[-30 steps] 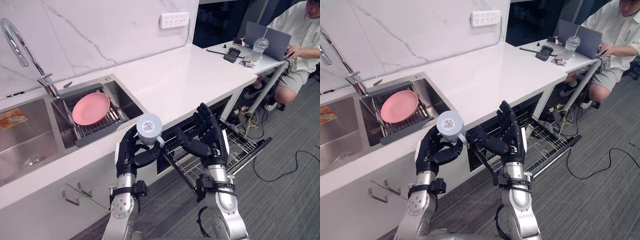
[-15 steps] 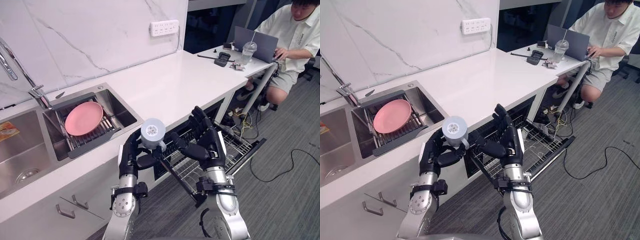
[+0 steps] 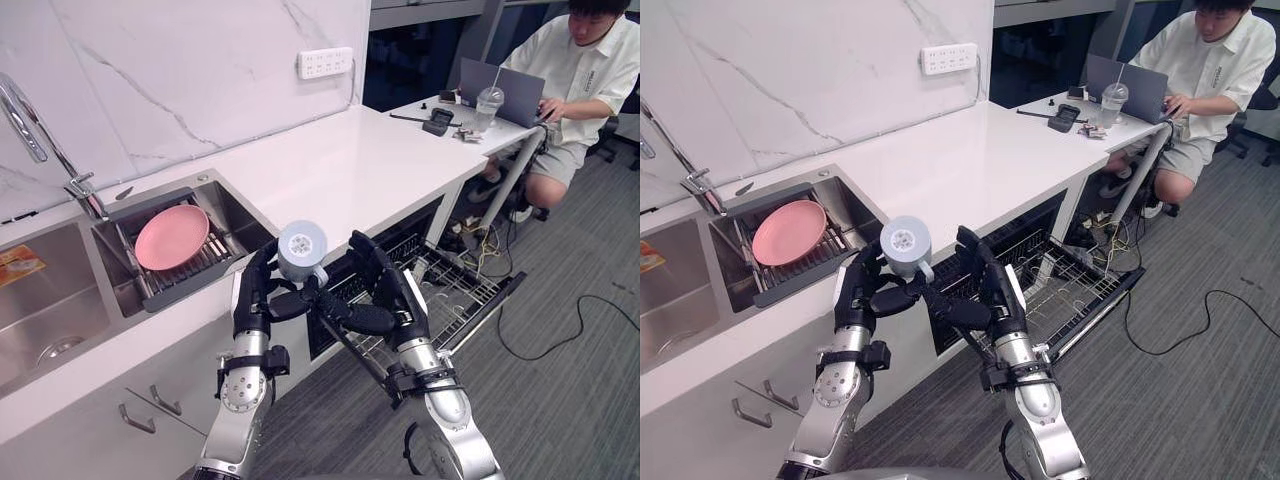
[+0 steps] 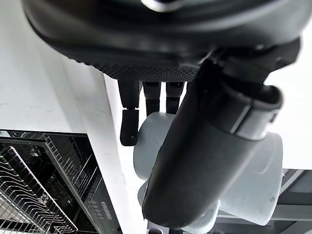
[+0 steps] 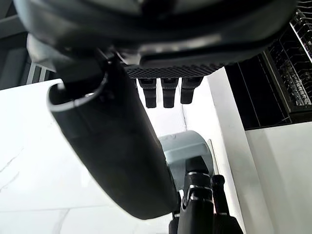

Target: Walk over to the sink, pick up the cup, carry it to the dishwasher, place the cup inside the dishwasher, then close the dishwasher door

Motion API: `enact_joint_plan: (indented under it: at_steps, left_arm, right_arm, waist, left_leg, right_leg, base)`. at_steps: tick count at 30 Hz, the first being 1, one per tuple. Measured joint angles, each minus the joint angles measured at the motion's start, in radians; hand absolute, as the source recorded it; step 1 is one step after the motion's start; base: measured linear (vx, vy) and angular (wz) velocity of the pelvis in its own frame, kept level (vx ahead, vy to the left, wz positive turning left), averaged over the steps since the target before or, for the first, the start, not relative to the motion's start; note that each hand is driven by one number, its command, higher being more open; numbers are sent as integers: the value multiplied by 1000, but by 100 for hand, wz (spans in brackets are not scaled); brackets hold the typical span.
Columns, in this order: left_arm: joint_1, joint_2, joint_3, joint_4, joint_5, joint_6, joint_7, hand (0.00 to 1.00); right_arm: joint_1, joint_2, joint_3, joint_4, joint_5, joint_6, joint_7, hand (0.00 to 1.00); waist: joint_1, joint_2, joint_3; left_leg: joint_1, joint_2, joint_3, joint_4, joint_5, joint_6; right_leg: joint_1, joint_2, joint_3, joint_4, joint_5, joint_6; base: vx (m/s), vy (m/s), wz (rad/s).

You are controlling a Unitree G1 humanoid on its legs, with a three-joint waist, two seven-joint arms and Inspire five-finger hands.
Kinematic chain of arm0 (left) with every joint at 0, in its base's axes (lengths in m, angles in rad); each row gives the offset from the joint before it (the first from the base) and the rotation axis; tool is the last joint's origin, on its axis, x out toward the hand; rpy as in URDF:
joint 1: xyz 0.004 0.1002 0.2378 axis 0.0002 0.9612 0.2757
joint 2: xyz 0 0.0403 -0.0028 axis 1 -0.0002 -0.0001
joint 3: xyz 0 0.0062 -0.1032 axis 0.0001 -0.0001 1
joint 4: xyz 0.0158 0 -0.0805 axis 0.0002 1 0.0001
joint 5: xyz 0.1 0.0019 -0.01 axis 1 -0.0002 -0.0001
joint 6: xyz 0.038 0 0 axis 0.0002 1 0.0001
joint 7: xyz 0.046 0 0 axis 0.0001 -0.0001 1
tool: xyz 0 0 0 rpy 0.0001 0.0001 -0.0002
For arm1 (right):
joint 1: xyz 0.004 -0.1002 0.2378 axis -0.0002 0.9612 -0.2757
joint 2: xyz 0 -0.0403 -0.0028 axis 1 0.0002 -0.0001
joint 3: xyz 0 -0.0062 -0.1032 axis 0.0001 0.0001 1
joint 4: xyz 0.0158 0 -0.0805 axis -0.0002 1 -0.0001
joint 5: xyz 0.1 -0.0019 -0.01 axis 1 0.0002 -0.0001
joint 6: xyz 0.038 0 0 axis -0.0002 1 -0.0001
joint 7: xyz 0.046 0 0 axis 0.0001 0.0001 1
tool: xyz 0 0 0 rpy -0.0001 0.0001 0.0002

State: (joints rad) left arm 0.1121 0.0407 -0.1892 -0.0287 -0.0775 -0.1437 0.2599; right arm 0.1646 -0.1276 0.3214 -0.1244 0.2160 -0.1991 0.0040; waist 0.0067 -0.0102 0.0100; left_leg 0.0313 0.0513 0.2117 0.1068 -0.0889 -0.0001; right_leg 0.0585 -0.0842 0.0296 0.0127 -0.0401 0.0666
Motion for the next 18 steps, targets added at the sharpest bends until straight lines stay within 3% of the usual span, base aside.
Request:
enact_joint_plan:
  at_steps: [9,18]
  left_arm:
    - [-55,4,-50,0,0,1,-23,30]
    - [-59,17,-84,25,0,3,-27,30]
  right_arm:
    - [-66,-14,9,3,-3,0,-6,90]
    - [-89,-19,6,32,-5,0,-41,90]
  waist:
    - [-1,2,-14]
    - [-1,1,-23]
  left_leg:
    - [-11,-2,-8,-5,4,2]
    - [-2,-14,-25,-72,52,4]
  right_leg:
    - [-4,-1,-8,-7,3,0]
    - [-16,-6,-28,-4,5,-2]
  base:
    - [-1,-1,2]
    - [-21,-7,6]
